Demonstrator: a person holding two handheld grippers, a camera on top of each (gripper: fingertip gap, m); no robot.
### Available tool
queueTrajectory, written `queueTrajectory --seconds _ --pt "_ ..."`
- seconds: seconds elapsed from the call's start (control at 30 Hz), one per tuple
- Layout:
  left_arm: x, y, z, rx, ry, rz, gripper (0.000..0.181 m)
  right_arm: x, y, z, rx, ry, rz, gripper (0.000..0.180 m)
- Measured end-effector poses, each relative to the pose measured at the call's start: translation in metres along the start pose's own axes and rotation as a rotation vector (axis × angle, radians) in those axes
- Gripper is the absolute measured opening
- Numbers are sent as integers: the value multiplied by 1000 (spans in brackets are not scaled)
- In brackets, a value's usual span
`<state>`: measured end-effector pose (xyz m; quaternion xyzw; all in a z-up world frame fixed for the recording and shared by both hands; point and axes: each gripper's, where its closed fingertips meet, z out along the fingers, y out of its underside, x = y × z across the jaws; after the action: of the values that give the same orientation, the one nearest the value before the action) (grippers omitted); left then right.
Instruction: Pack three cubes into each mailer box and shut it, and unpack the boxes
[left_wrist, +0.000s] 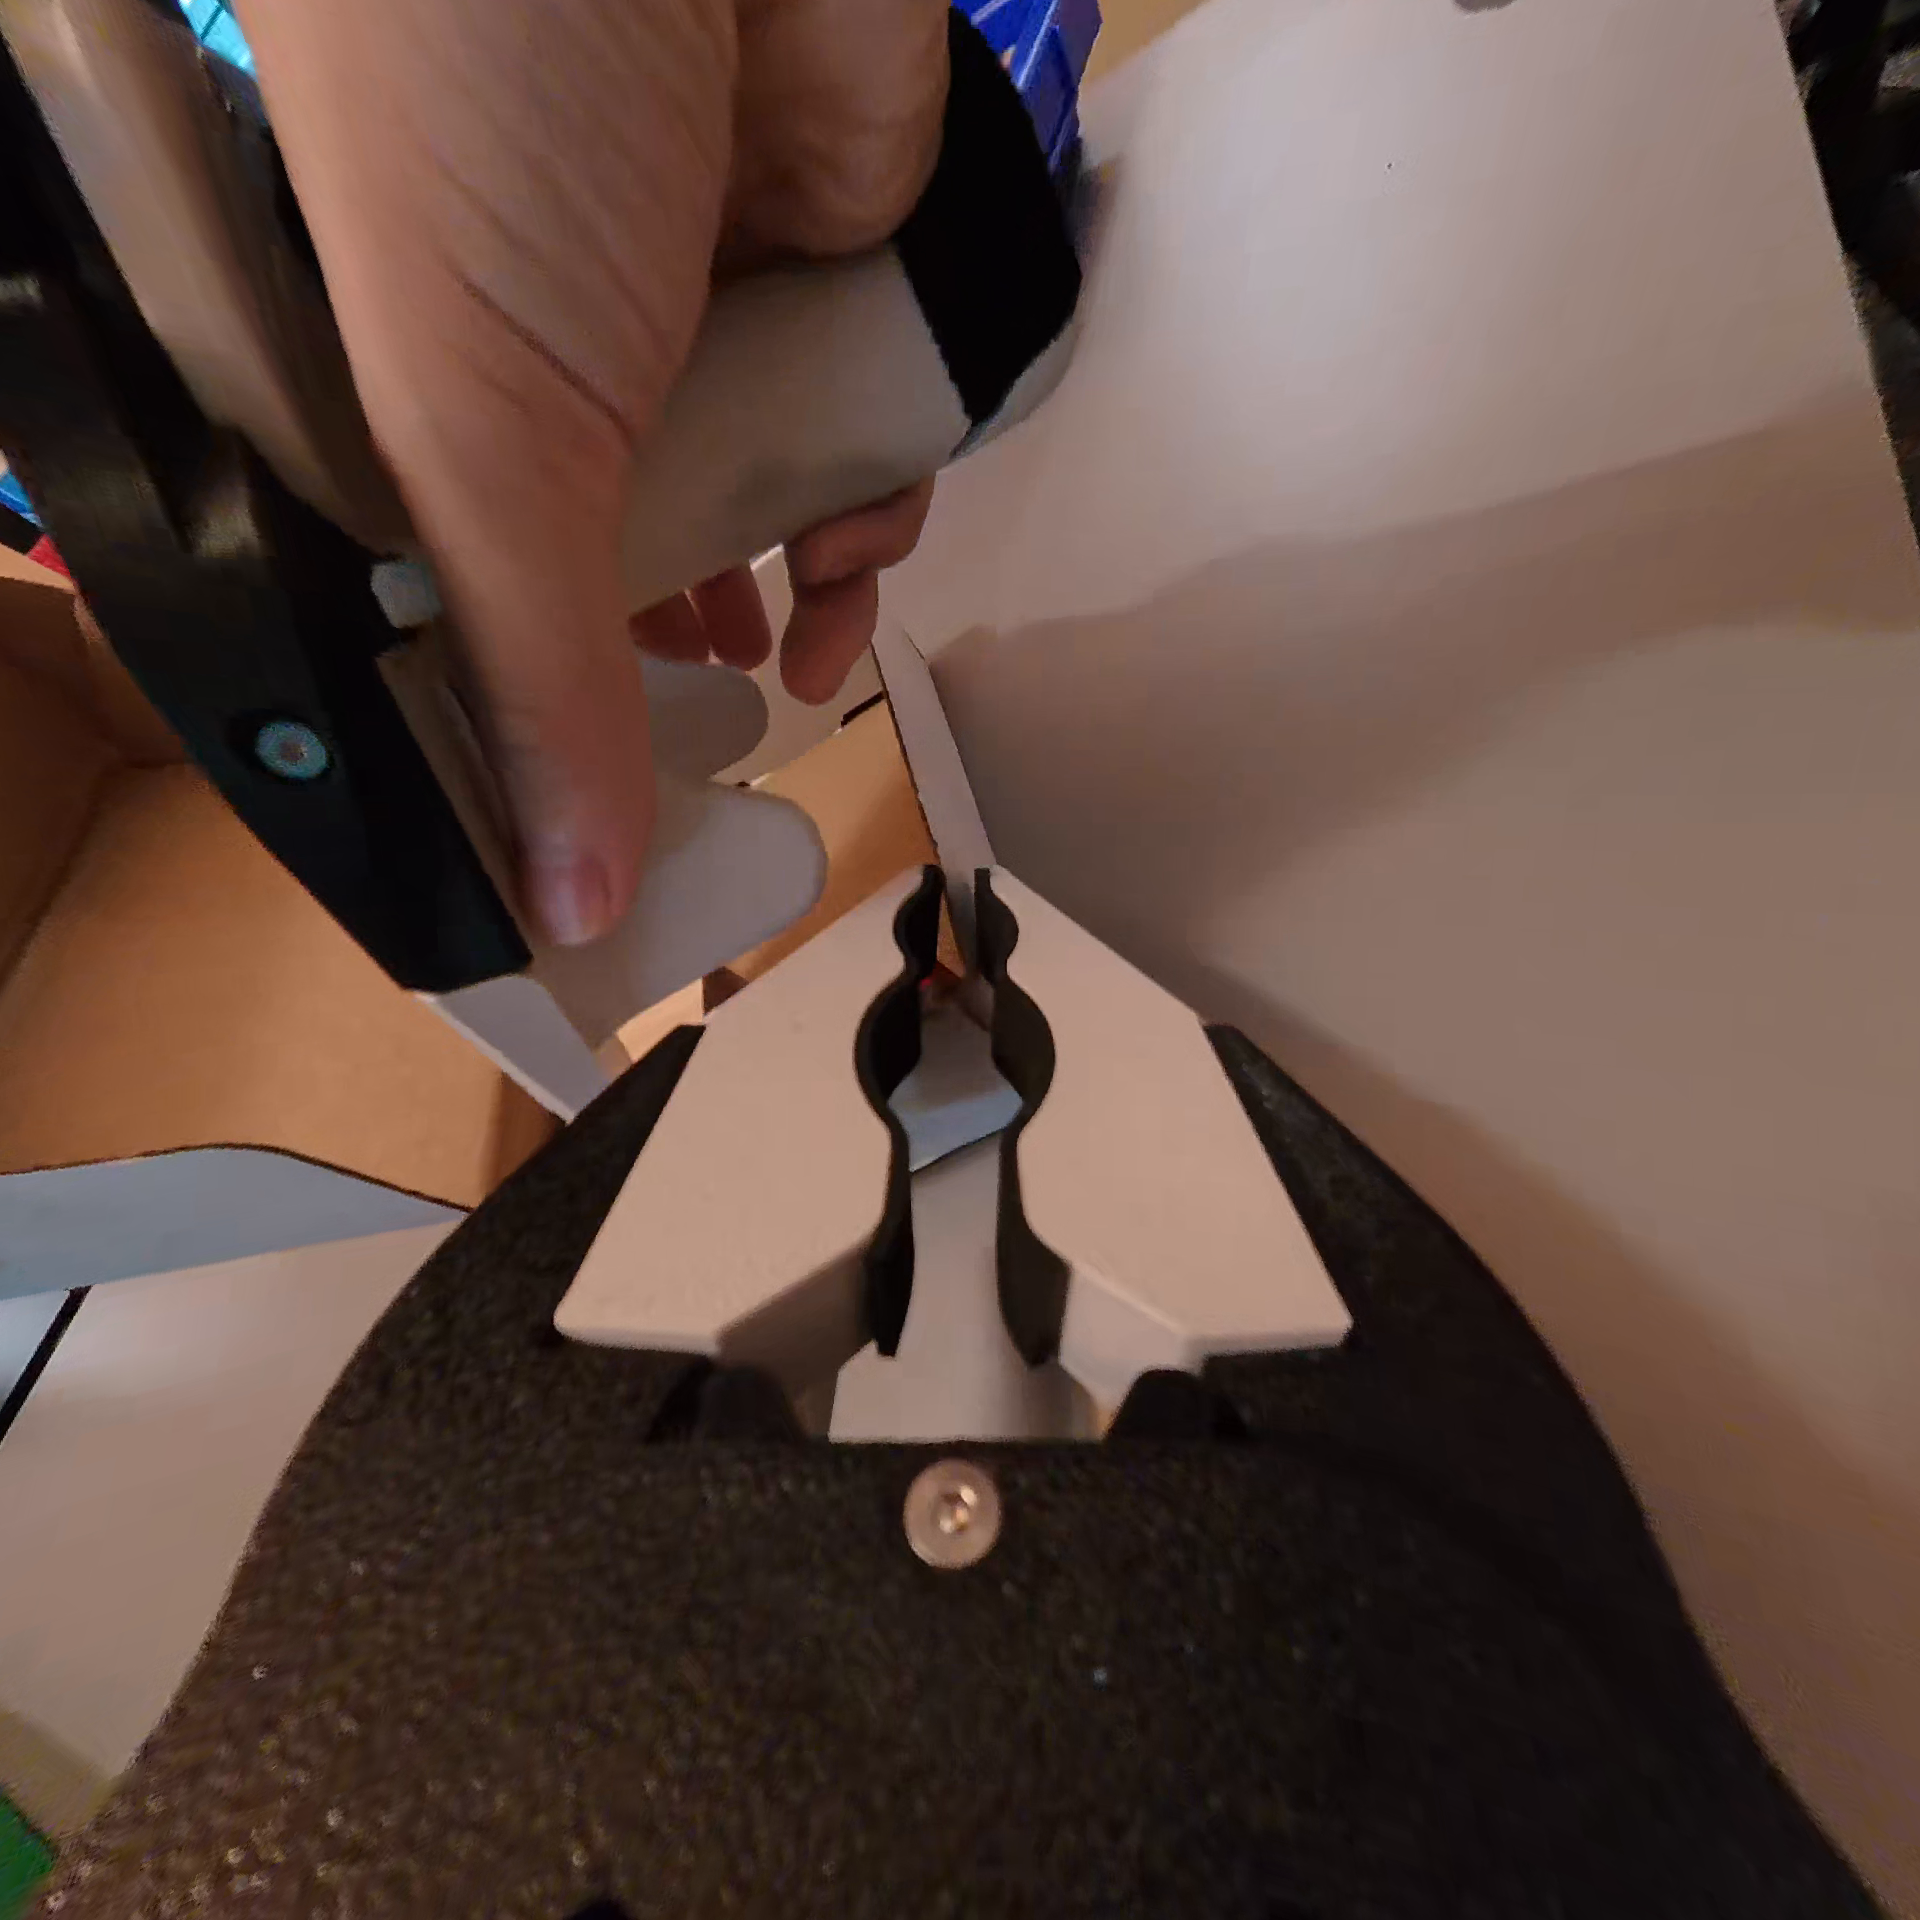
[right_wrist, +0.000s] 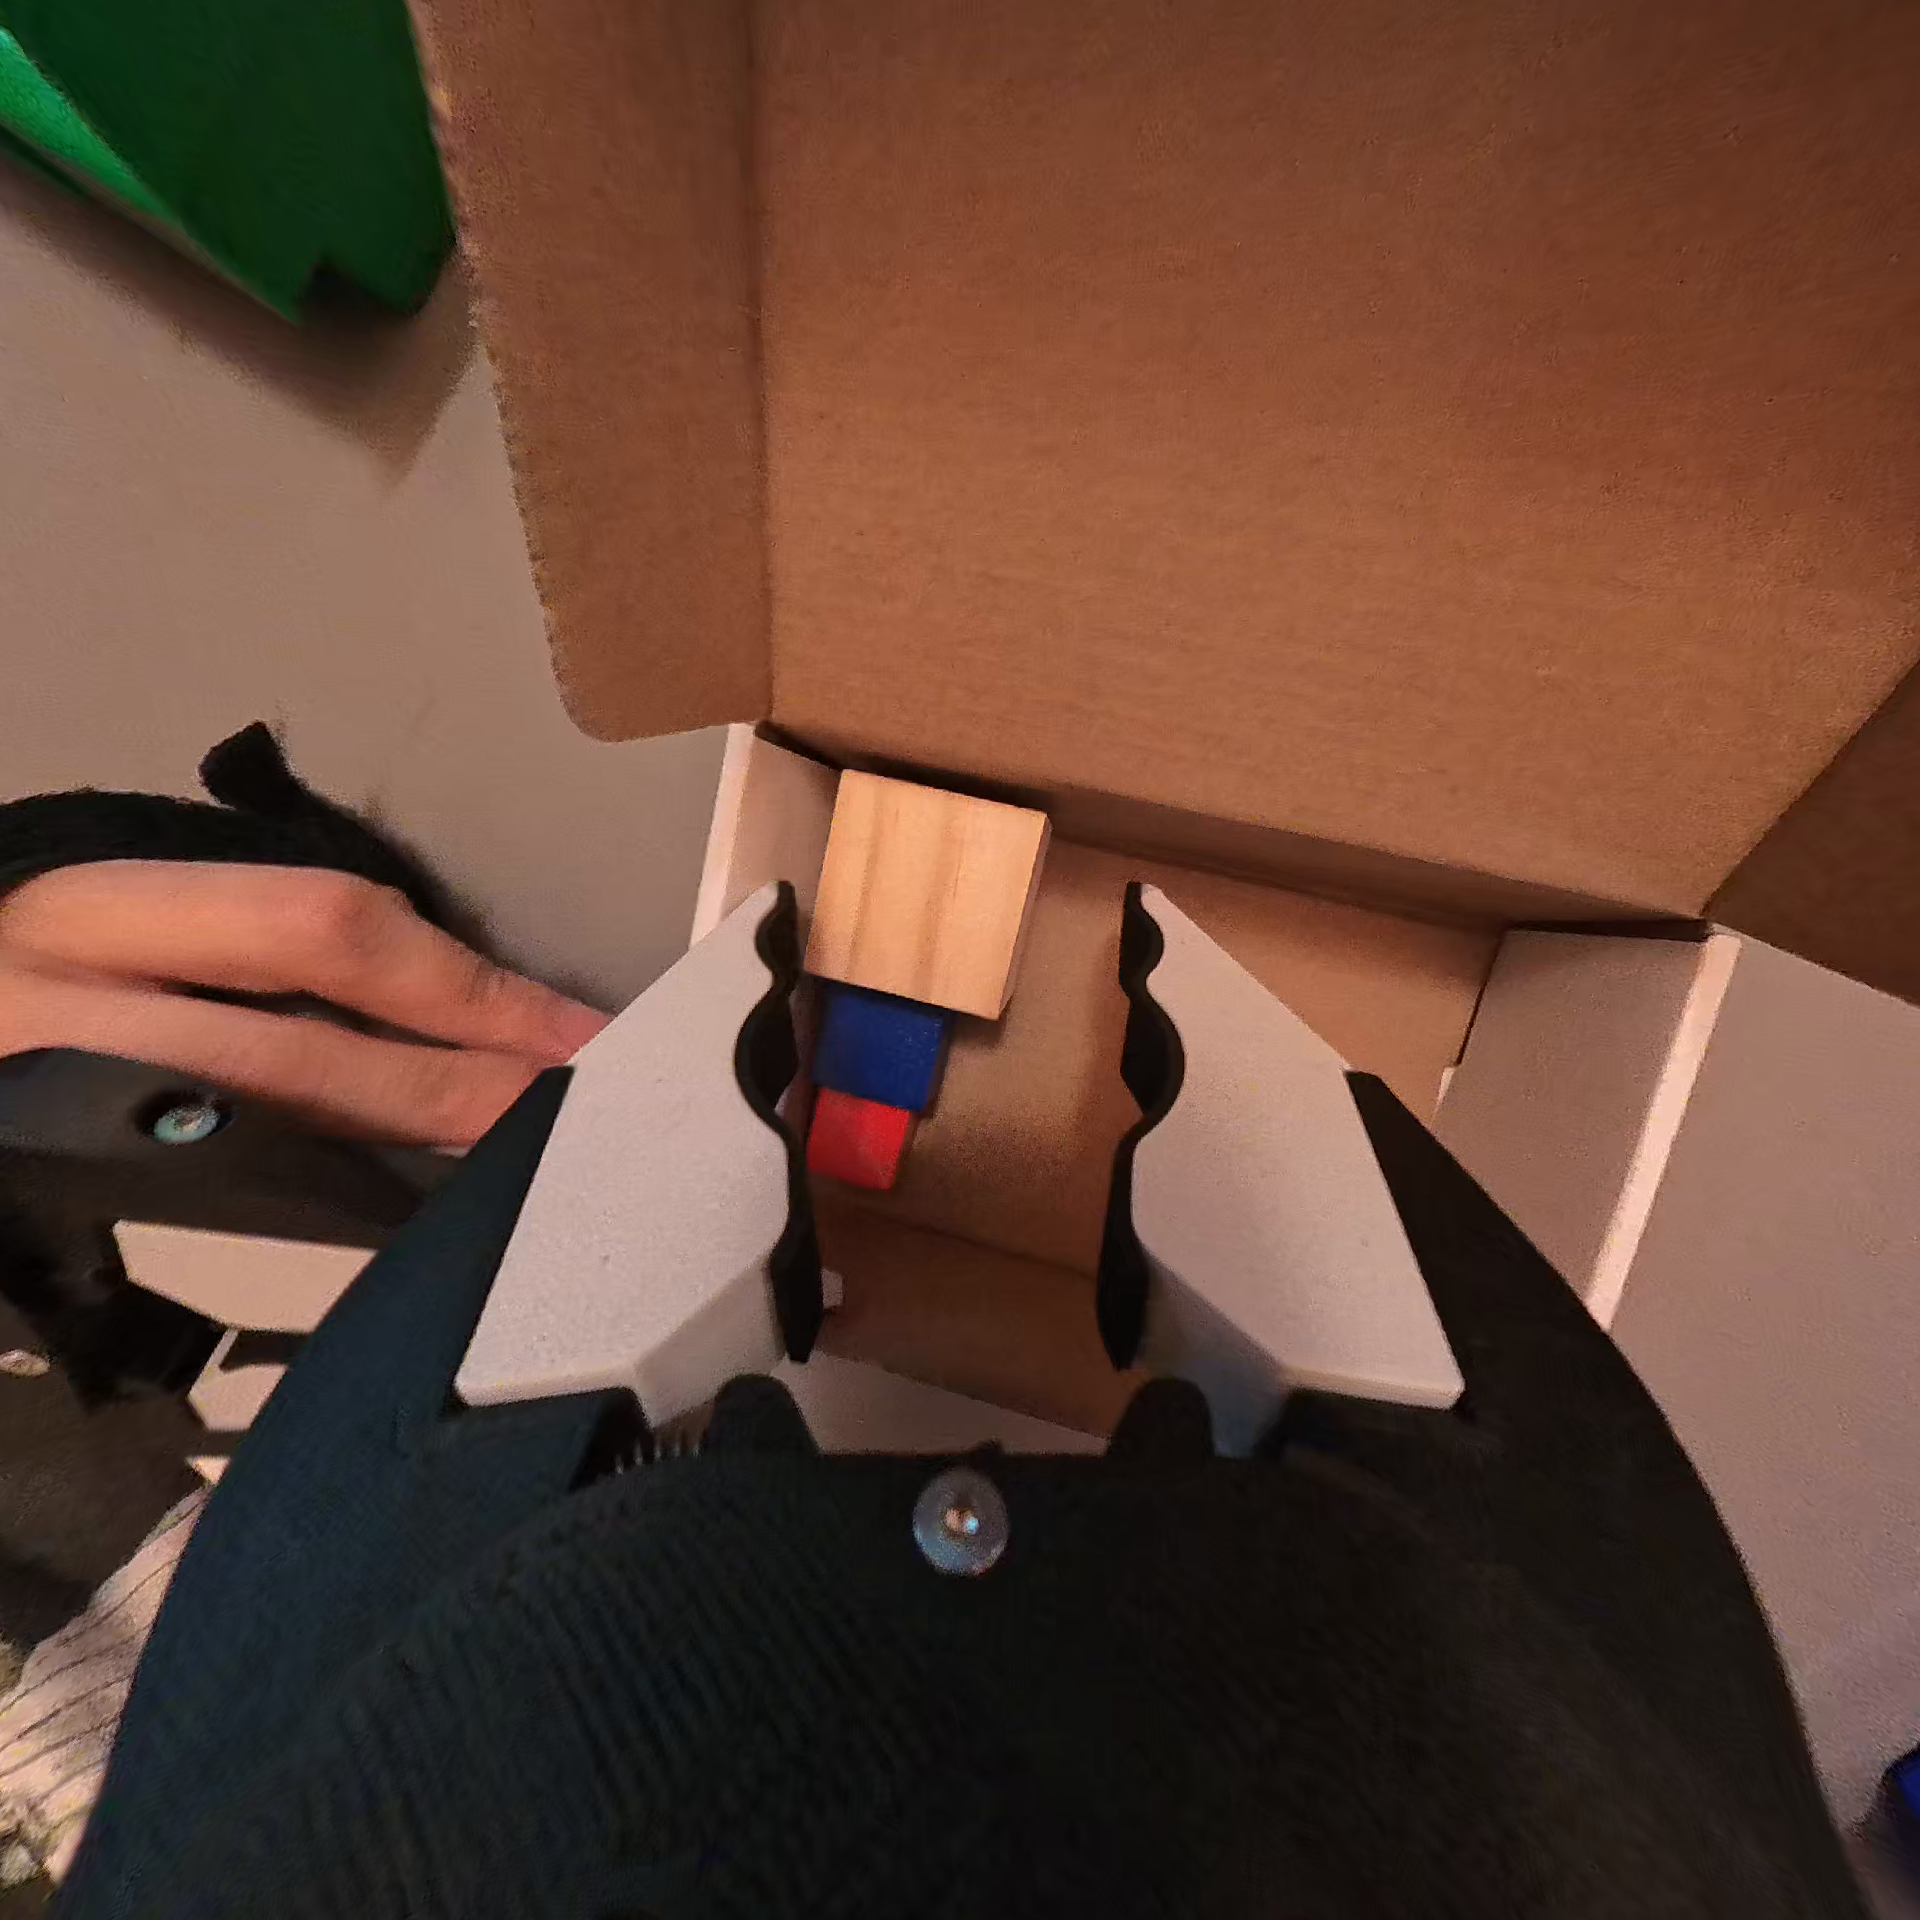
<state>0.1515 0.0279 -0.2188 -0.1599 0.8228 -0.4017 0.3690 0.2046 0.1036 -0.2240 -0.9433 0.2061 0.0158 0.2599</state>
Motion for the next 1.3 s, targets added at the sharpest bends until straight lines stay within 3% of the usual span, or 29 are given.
queueTrajectory --seconds 0.3,0.4,0.53,0.6,0.7,0.77,0.93,1.07,1.17,1.23,1.3 --pt "-3 1 2 -13 -45 19 4 -5 -4 5 -21 -34 -36 42" --pt "-4 1 2 -16 -56 24 4 -3 -10 -25 32 -48 -68 42" --pt "-4 1 2 -16 -58 25 4 6 -4 -97 120 -33 -167 42" --pt "-4 1 2 -14 -55 22 4 36 9 -142 168 31 -135 42" --pt "-5 1 3 -18 -57 17 4 138 36 -207 231 321 95 42" --pt "-5 1 4 -19 -62 22 4 202 61 -223 232 413 262 42" --pt "-5 0 5 -18 -61 23 4 283 93 -183 202 359 445 42" --pt "-6 0 5 -19 -62 22 4 295 99 -134 166 300 535 42" --pt "-5 0 4 -20 -69 29 4 287 108 -105 26 256 483 42" --pt "-5 0 4 -22 -71 29 4 277 111 -99 -48 224 418 53" --pt "-5 0 4 -22 -71 29 4 278 114 -119 -79 302 363 67"
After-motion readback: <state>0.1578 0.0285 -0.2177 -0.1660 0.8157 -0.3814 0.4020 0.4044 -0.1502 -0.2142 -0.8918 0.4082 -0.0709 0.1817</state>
